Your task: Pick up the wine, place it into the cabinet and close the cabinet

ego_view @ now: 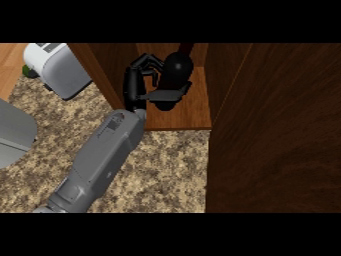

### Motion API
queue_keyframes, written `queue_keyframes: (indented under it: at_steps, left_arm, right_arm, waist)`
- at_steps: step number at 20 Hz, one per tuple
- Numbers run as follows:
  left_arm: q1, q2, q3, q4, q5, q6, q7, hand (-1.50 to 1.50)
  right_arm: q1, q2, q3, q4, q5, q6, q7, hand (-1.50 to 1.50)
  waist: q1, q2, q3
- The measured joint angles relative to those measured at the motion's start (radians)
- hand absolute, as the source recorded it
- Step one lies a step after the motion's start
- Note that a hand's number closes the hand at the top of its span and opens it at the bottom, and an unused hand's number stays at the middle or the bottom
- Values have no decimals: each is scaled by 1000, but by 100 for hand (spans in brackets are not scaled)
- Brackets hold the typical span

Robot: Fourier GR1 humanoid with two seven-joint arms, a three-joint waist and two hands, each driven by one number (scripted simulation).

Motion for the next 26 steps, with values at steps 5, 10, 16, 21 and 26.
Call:
queue_keyframes:
  at_steps: [5, 10, 16, 21, 26]
  left_arm:
    - [-79, 9, 69, 120, -13, -6, -73, 150]
    - [-146, 0, 115, 224, -3, -16, -122, 150]
    - [-208, -2, 186, 316, 46, -49, -143, 150]
    - [-224, -3, 216, 348, 80, -103, -157, 150]
    - [-238, -2, 234, 387, 103, -127, -193, 150]
  right_arm:
    - [13, -9, -16, 0, -4, 14, -5, -150]
    - [3, 0, -3, 4, -6, 15, -11, -150]
    - [6, 18, 28, 5, -7, 9, -17, -150]
    - [-2, 12, 25, 7, -7, 11, -14, -150]
    - [-3, 8, 27, 7, -9, 12, -11, -150]
  waist:
    - [-5, 2, 0]
    - [-11, 1, 1]
    - [-22, 5, 1]
    - [-27, 1, 5]
    - [-33, 1, 6]
